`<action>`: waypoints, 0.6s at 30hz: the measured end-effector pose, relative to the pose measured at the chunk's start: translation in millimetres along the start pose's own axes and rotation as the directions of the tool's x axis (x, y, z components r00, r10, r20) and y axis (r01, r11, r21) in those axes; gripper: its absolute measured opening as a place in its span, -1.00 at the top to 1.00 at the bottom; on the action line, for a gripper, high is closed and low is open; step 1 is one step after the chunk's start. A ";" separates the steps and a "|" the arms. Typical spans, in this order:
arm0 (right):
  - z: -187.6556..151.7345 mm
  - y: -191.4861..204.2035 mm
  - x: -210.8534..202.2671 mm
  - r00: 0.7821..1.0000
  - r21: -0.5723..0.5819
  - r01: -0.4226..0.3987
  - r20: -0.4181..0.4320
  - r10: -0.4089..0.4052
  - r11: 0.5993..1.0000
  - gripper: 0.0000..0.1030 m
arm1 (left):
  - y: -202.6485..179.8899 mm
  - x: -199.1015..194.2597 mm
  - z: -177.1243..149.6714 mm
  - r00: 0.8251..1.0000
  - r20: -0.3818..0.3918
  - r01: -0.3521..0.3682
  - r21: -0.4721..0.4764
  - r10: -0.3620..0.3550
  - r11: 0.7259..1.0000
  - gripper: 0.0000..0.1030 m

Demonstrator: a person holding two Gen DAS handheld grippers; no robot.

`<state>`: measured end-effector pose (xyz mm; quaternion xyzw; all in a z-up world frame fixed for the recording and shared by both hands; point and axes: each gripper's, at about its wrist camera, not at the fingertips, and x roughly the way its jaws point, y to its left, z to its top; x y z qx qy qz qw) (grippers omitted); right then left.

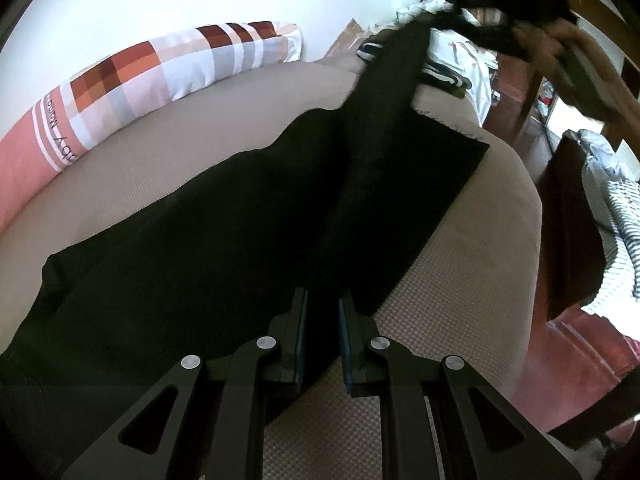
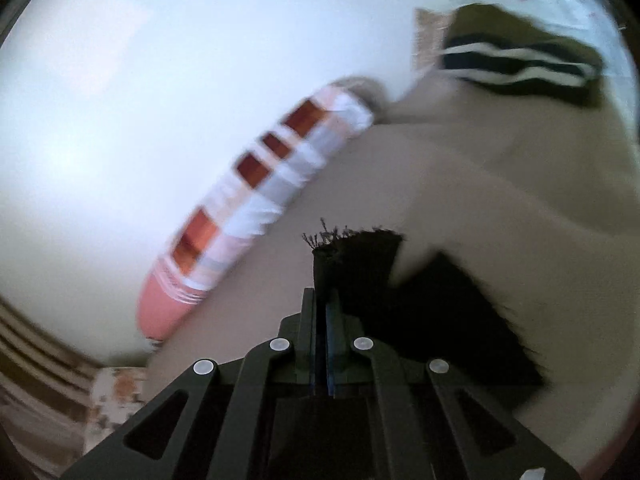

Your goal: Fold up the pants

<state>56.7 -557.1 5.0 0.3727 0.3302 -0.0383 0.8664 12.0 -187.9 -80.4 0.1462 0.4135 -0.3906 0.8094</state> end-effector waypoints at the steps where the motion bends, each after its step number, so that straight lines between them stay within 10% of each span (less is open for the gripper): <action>1: -10.8 -15.7 -6.7 0.999 0.018 0.037 -0.002 -0.037 0.999 0.92 | -0.1 1.3 -0.4 1.000 -0.003 0.001 0.003 -0.001 1.000 0.71; 8: -67.4 -105.5 4.3 0.971 0.161 0.229 -0.109 -0.213 0.960 0.93 | -8.2 11.9 -10.7 0.999 -0.039 -0.003 0.084 0.006 0.996 0.71; 18: -77.8 -108.7 15.3 0.946 0.104 0.311 -0.129 -0.297 0.945 0.95 | -5.8 12.8 -13.8 0.996 -0.082 0.026 0.094 -0.019 0.995 0.73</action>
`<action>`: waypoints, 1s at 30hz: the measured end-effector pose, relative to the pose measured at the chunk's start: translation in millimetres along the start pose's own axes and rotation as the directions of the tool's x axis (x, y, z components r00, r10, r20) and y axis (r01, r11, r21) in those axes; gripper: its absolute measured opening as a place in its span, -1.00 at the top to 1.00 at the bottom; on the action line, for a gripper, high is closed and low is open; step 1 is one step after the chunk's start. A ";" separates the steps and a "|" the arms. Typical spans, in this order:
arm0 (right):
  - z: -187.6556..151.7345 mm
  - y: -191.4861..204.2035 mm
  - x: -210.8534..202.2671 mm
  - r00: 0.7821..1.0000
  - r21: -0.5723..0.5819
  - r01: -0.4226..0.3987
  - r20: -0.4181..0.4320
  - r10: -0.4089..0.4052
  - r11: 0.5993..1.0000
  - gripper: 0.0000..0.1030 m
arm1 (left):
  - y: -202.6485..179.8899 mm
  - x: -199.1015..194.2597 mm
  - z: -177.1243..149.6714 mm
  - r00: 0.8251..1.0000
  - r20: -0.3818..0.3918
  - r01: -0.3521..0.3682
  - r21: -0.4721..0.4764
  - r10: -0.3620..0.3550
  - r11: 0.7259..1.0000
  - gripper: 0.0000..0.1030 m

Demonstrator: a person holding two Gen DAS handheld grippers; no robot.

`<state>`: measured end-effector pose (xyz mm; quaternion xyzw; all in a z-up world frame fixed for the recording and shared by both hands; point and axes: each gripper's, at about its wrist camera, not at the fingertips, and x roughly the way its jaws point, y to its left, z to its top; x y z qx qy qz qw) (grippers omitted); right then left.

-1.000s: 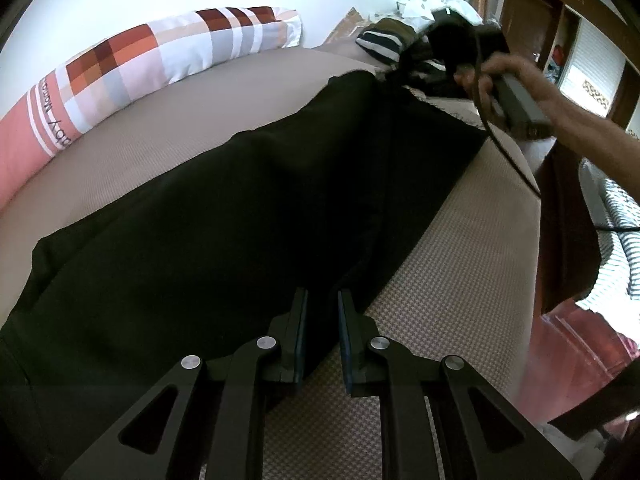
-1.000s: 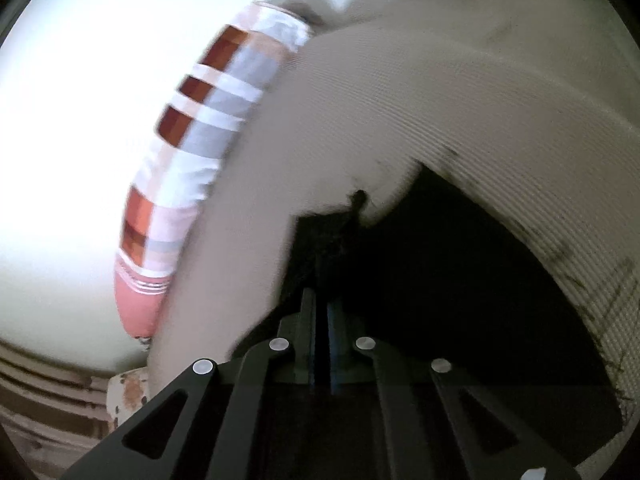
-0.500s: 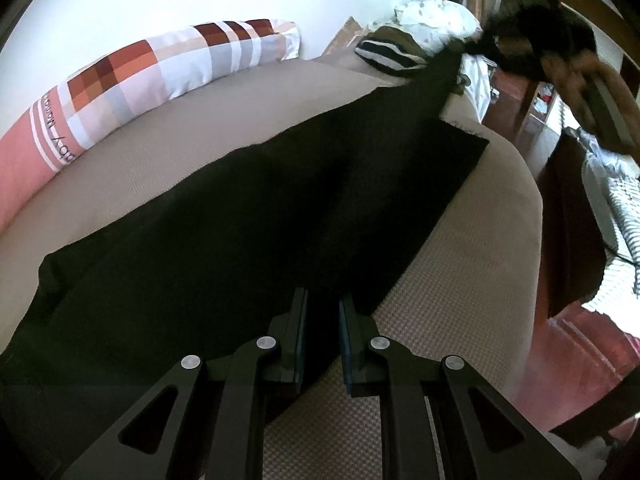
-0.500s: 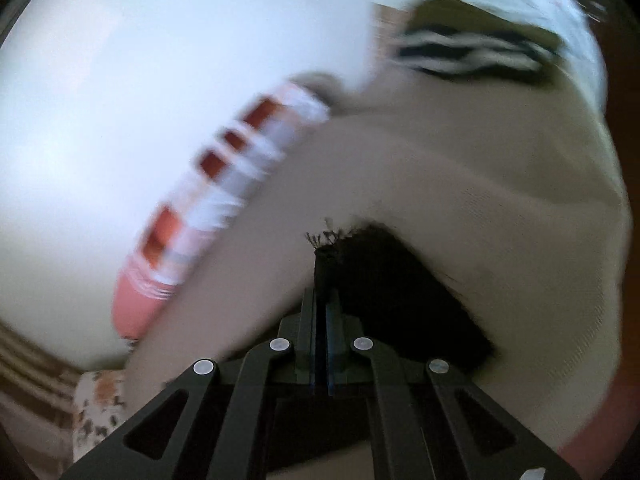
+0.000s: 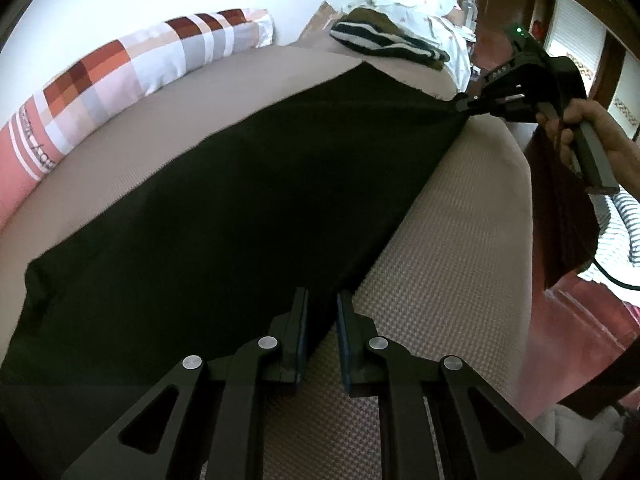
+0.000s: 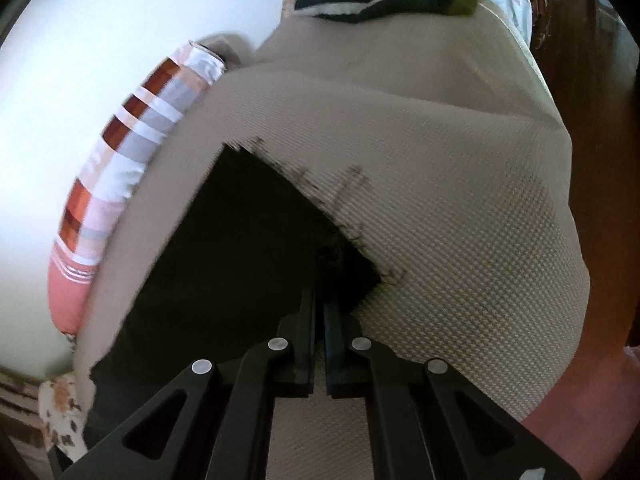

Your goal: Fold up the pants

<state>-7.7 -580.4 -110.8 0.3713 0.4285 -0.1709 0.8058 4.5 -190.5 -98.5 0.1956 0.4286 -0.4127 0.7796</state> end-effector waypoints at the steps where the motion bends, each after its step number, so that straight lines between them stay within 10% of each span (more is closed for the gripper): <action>1: -1.2 -0.2 3.6 1.000 -0.005 0.009 -0.006 -0.009 1.000 0.95 | 0.3 0.6 -0.8 1.000 0.002 0.002 -0.005 -0.002 1.000 0.73; 8: 25.0 14.7 -23.4 0.998 -0.095 0.053 0.034 -0.050 0.994 0.62 | 20.7 -22.8 8.6 0.993 0.030 0.115 -0.086 -0.112 0.990 0.51; 10: 44.4 25.5 -25.0 0.999 -0.147 0.016 0.038 -0.011 0.989 0.62 | 32.7 -37.0 9.6 0.990 0.064 0.134 -0.117 -0.127 0.984 0.15; 15: 97.2 61.5 7.1 0.992 -0.245 -0.128 -0.042 0.121 0.961 0.61 | 77.9 -58.2 5.9 0.995 0.101 0.041 -0.239 -0.017 0.970 0.00; 24: 135.7 83.9 91.5 0.983 -0.264 -0.136 -0.159 0.096 0.955 0.61 | 183.1 -85.9 -25.4 0.966 0.049 -0.184 -0.562 0.254 0.806 0.00; 30: 134.8 83.7 110.1 0.979 -0.290 -0.126 -0.188 0.073 0.949 0.61 | 220.0 -88.5 -49.8 0.949 -0.005 -0.238 -0.667 0.316 0.706 0.00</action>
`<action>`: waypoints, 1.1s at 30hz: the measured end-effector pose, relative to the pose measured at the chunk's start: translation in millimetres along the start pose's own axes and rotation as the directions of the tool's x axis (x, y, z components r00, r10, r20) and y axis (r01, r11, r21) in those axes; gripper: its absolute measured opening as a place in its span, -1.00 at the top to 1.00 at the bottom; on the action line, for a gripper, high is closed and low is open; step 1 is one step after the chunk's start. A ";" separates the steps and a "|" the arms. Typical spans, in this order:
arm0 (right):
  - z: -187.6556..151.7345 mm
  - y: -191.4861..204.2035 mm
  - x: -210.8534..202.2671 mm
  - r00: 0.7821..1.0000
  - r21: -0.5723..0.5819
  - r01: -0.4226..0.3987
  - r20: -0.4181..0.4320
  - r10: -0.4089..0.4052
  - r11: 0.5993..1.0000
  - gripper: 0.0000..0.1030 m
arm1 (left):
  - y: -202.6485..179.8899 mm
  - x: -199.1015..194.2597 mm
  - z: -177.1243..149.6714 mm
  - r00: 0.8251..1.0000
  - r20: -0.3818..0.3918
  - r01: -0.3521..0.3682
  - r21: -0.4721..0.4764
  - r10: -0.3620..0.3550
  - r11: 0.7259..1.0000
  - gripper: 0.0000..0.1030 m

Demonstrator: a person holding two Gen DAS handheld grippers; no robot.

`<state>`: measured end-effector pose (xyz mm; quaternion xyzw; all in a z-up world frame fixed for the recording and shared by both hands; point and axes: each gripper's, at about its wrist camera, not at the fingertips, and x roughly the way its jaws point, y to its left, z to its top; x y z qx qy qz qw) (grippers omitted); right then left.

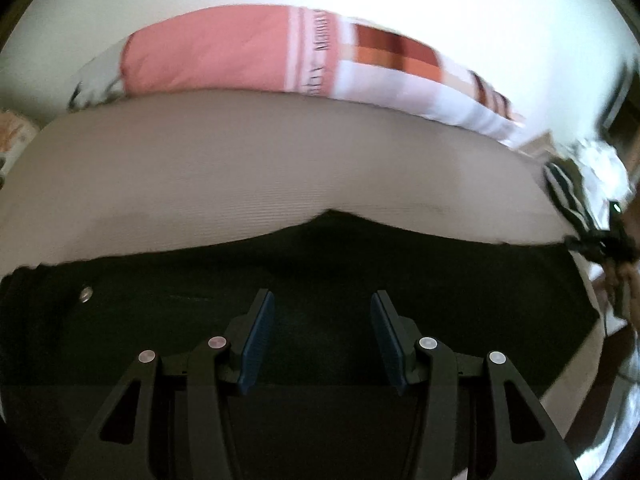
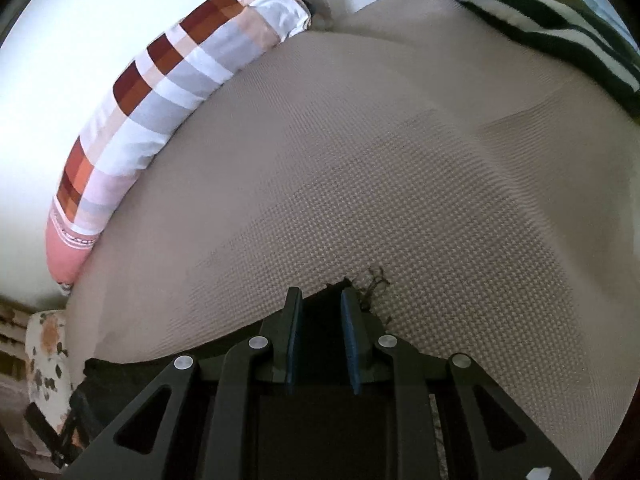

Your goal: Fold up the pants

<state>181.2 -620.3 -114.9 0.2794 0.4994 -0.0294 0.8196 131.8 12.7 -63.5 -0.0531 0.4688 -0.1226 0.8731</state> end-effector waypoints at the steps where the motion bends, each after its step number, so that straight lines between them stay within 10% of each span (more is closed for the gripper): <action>1: -1.8 2.3 -3.5 1.000 -0.017 -0.015 0.010 0.015 1.000 0.68 | 5.2 2.6 0.3 1.000 -0.005 -0.009 -0.015 0.009 1.000 0.00; 2: -2.9 3.0 -6.9 0.999 -0.026 -0.034 0.021 0.034 0.999 0.91 | 7.9 4.4 -0.2 1.000 -0.007 -0.018 -0.024 0.018 1.000 0.00; 12: -8.5 16.7 -28.5 0.985 -0.061 0.066 0.163 -0.056 0.996 0.98 | 8.9 14.4 0.5 0.999 -0.010 -0.041 0.005 0.041 0.999 0.00; 26: -9.6 27.6 -8.4 0.968 -0.037 0.231 0.107 -0.226 0.972 0.72 | 20.3 29.3 9.7 0.999 -0.039 -0.026 0.031 0.028 0.999 0.00; 33: -31.4 112.9 -35.3 0.985 -0.208 0.137 0.133 -0.110 0.969 0.68 | 42.8 -18.0 4.0 0.999 0.036 -0.027 -0.003 0.027 1.000 -0.01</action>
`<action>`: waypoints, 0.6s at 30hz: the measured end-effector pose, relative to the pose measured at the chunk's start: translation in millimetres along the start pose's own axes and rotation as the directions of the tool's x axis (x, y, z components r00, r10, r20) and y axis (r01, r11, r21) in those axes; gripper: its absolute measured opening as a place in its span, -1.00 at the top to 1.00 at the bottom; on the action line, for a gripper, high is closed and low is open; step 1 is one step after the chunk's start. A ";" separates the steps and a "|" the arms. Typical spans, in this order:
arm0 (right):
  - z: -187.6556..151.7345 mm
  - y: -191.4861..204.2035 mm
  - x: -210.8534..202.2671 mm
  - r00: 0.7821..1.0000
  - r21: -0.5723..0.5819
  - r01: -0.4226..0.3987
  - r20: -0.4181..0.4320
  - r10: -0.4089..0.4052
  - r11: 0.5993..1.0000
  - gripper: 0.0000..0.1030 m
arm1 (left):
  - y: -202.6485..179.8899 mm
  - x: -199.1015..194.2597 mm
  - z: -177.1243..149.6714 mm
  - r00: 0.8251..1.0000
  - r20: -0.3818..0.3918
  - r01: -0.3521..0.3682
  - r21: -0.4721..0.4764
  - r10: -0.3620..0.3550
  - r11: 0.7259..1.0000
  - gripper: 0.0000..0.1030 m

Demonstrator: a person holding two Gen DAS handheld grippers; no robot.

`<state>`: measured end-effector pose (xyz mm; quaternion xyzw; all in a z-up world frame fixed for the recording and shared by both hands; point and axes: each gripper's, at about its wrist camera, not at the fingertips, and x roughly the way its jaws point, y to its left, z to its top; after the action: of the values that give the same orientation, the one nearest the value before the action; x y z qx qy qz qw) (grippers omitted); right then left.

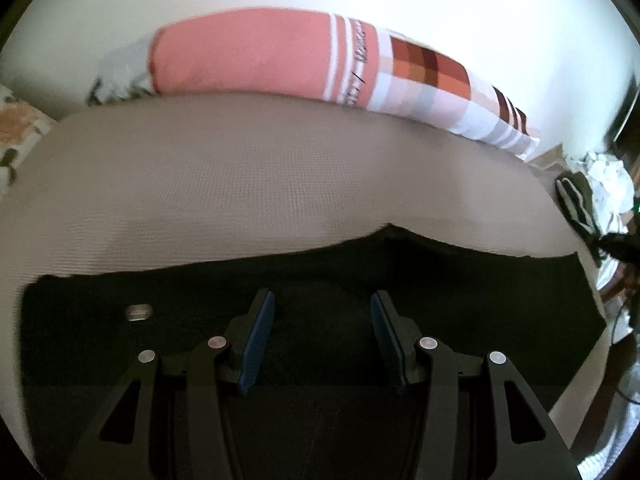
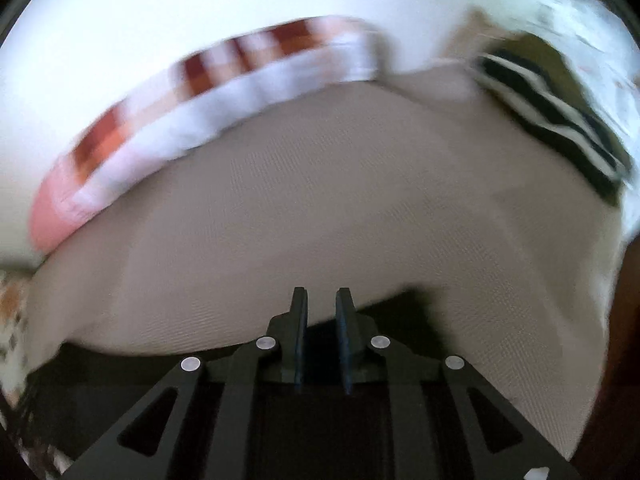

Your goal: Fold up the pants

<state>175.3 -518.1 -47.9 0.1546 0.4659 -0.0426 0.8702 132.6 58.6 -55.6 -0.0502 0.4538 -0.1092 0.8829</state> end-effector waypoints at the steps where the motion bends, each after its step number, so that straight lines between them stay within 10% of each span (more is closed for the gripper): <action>1: -1.2 20.8 0.6 0.999 -0.041 -0.043 -0.015 0.042 0.998 0.67 | 5.2 -7.2 -2.5 1.000 0.010 -0.015 0.005 0.015 1.000 -0.02; 9: -30.9 226.2 45.1 0.907 -0.354 -0.406 -0.273 0.322 0.842 0.47 | 56.3 -43.1 -22.3 0.990 0.040 -0.136 -0.009 0.136 0.991 -0.03; 18: -68.2 366.7 104.6 0.811 -0.509 -0.559 -0.499 0.305 0.655 0.34 | 100.5 -39.9 -49.1 0.989 -0.009 -0.150 -0.082 0.150 0.985 -0.04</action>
<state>259.8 -141.9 -85.3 -0.0347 0.5551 0.3596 0.7492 85.0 166.2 -71.5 -0.0522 0.4616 -0.0239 0.8853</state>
